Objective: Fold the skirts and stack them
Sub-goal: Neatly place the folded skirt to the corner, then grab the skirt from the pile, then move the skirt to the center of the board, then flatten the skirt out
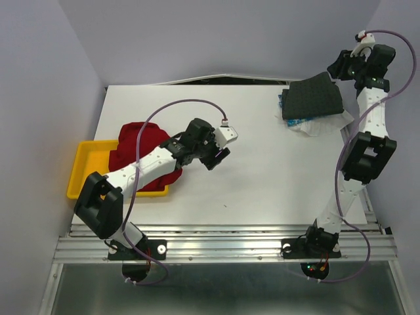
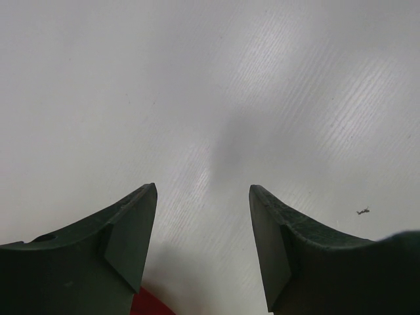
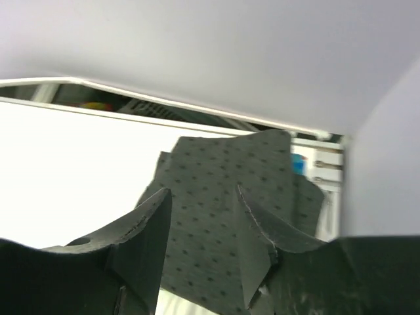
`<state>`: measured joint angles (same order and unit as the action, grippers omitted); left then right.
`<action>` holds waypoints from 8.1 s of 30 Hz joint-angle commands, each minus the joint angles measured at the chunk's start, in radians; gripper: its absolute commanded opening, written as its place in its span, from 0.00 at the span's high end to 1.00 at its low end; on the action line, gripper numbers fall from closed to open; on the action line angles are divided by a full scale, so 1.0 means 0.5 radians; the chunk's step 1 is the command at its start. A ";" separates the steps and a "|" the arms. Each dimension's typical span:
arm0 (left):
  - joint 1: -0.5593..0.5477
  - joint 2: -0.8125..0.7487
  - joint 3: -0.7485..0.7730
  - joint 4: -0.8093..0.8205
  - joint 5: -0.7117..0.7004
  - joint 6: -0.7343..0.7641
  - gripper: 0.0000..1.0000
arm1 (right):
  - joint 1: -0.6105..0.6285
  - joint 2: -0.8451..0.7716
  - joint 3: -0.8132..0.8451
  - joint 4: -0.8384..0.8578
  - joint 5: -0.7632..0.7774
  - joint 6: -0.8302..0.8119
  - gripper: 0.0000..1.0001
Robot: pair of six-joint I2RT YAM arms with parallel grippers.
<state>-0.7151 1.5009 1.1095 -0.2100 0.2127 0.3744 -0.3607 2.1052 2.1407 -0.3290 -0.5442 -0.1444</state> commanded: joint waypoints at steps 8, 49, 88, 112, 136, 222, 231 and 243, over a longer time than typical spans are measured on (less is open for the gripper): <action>0.102 -0.087 0.110 0.049 0.069 -0.111 0.30 | 0.025 0.505 0.075 0.277 0.106 0.586 0.55; 2.064 -0.339 0.030 -0.712 0.164 0.601 0.02 | 0.212 -1.069 -1.345 -0.443 0.230 -0.401 0.00; 0.045 -0.207 0.043 -0.292 -0.124 -0.116 1.00 | 0.212 -1.069 -1.330 -0.879 -0.062 -0.374 0.00; 0.200 -0.428 0.199 -0.769 0.685 0.597 0.14 | 0.748 -1.081 -1.633 -1.309 -0.483 -0.892 0.11; 0.203 -0.142 -0.001 -0.565 0.716 0.862 0.53 | 1.519 -1.274 -2.382 -0.238 -0.311 -0.359 0.55; -0.505 -0.640 -0.756 0.054 0.039 0.239 0.23 | 1.240 -0.885 -1.668 -0.072 0.472 -1.435 0.41; -0.739 -0.263 -0.685 0.337 -0.211 0.009 0.32 | 1.216 -0.774 -1.719 -0.066 0.267 -2.027 0.39; -0.273 -0.397 -0.688 0.227 -0.005 0.033 0.93 | 1.234 -0.541 -1.541 -0.406 -0.253 -2.941 0.28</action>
<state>-0.8944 1.3685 0.7383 -0.0799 0.1608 0.3798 0.2535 1.8198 1.3190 -0.4263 -0.5842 -1.3998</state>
